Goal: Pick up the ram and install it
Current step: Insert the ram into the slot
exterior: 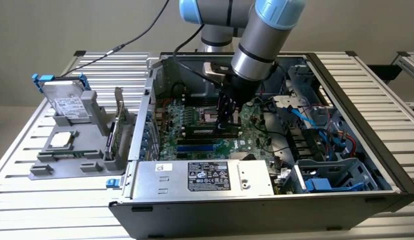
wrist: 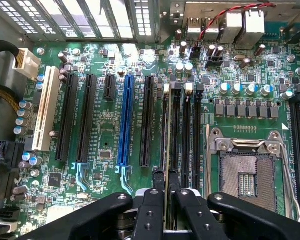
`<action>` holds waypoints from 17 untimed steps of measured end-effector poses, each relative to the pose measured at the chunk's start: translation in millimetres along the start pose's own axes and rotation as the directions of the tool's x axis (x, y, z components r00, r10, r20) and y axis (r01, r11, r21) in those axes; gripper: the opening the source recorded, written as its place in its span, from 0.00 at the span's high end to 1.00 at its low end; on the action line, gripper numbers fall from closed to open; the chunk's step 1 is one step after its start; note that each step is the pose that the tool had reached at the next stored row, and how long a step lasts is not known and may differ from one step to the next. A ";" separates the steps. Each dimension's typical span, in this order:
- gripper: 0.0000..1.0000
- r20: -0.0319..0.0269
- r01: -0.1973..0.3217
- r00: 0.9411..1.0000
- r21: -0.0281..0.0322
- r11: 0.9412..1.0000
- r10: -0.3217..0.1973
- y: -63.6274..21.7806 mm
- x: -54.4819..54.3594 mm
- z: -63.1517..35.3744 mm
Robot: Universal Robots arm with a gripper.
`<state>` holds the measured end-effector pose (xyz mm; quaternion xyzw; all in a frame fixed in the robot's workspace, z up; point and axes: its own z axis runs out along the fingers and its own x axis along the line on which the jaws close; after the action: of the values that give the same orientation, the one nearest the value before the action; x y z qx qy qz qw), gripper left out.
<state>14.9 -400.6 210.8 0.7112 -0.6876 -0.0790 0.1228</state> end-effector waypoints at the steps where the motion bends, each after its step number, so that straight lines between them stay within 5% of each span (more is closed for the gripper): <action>1: 0.86 0.000 0.000 1.000 0.000 1.000 0.000 0.0 0.0 0.2; 9: 0.86 0.000 0.000 1.000 0.000 1.000 0.000 -0.5 -0.1 1.6; 10: 0.72 0.000 0.000 1.000 0.000 1.000 0.000 -0.5 -0.1 1.7; 14: 0.49 0.001 -0.001 1.000 0.000 1.000 0.001 0.4 0.0 -0.5; 17: 0.42 0.001 -0.003 1.000 0.000 1.000 0.003 2.9 0.4 -7.0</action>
<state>14.0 -400.6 218.4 0.7101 -0.6888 -0.0793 0.1225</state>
